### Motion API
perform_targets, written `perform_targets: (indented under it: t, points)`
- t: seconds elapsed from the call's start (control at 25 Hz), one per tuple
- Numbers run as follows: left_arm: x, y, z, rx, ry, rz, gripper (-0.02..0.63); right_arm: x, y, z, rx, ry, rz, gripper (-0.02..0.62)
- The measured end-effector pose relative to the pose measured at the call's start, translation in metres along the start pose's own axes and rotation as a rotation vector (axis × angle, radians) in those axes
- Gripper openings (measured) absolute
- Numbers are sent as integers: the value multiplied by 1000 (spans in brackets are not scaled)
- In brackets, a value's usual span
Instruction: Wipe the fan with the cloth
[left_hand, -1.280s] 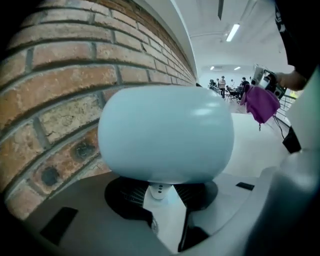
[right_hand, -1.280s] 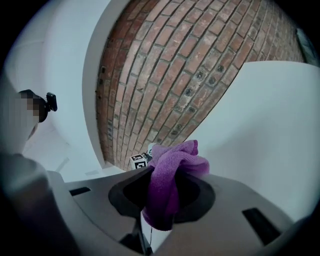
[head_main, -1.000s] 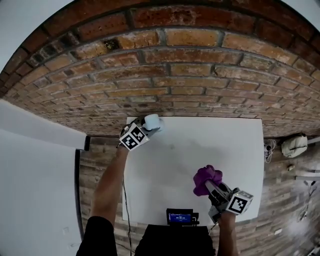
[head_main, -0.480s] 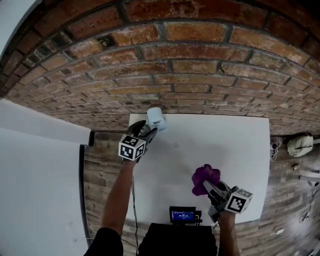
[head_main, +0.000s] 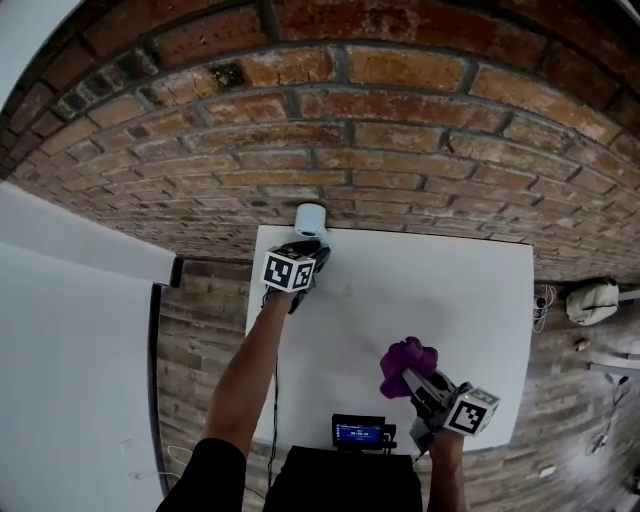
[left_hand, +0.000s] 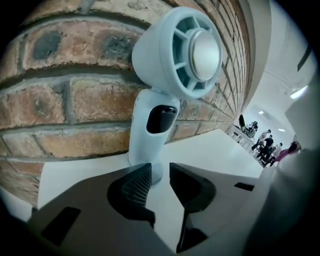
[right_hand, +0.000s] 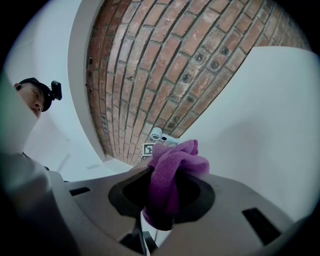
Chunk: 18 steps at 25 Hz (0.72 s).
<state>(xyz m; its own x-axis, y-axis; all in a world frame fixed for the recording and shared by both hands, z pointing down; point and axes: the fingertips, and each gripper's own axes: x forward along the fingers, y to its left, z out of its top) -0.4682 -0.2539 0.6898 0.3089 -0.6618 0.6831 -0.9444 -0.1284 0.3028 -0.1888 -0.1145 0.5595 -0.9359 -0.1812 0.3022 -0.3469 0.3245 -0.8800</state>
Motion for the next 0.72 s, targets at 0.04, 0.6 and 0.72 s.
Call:
perform_targets:
  t: [0.04,0.6,0.72]
  points:
    - [0,3,0,9,12,2,124,-1,-1,1,0,-1,-1,94]
    - [2,0,3,10,-19,30,86,2,-1,17,-5,-2,68,94]
    - [-12,-10,-1,-3,-40,28,92,-3,-5,17,13,4,70,94]
